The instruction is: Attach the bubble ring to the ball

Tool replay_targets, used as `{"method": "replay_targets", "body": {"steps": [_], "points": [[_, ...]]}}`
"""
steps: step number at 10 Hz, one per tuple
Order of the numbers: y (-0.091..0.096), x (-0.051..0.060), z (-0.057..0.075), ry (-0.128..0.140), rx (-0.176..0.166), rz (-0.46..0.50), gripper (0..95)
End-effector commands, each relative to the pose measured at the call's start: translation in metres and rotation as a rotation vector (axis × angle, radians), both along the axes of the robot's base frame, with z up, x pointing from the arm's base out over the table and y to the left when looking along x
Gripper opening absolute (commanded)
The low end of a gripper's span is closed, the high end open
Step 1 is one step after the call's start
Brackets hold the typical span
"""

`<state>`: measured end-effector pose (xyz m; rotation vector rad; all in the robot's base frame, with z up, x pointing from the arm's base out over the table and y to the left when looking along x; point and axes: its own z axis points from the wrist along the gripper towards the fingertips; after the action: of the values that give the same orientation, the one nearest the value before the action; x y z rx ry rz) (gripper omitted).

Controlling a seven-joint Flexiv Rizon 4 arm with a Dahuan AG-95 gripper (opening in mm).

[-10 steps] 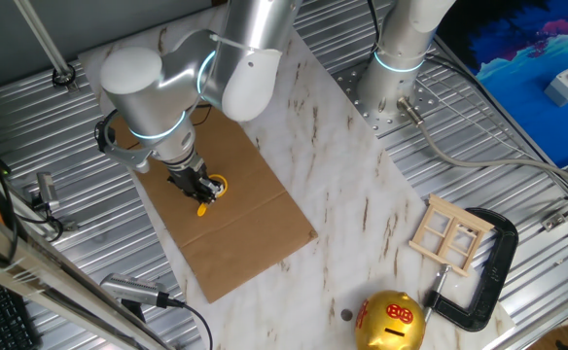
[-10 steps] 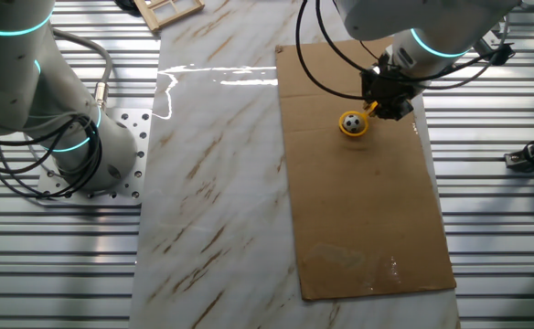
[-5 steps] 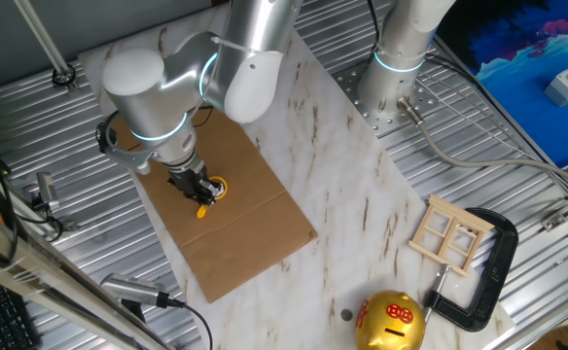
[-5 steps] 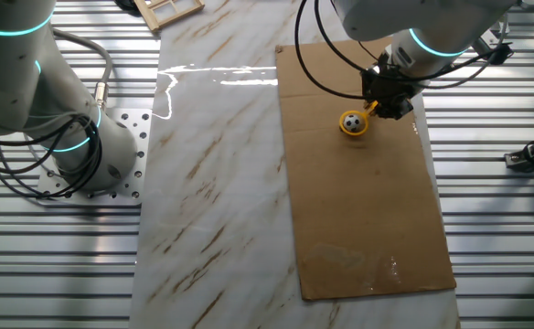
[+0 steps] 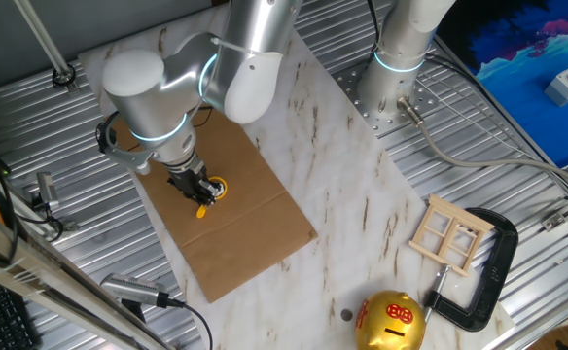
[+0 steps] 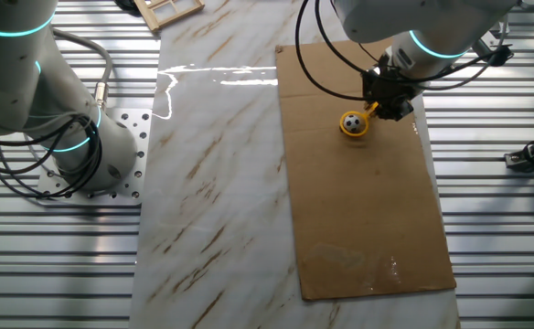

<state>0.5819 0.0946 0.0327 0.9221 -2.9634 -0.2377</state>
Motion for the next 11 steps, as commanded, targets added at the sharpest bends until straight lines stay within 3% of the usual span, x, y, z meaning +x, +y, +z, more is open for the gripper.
{"method": "replay_targets", "body": {"steps": [1, 10, 11], "points": [[0.0000, 0.0004, 0.0001, -0.002, 0.001, -0.001, 0.0], [0.0004, 0.0007, -0.0001, 0.001, 0.001, 0.017, 0.0], [0.0004, 0.0007, -0.0001, 0.001, 0.002, 0.019, 19.0]]}}
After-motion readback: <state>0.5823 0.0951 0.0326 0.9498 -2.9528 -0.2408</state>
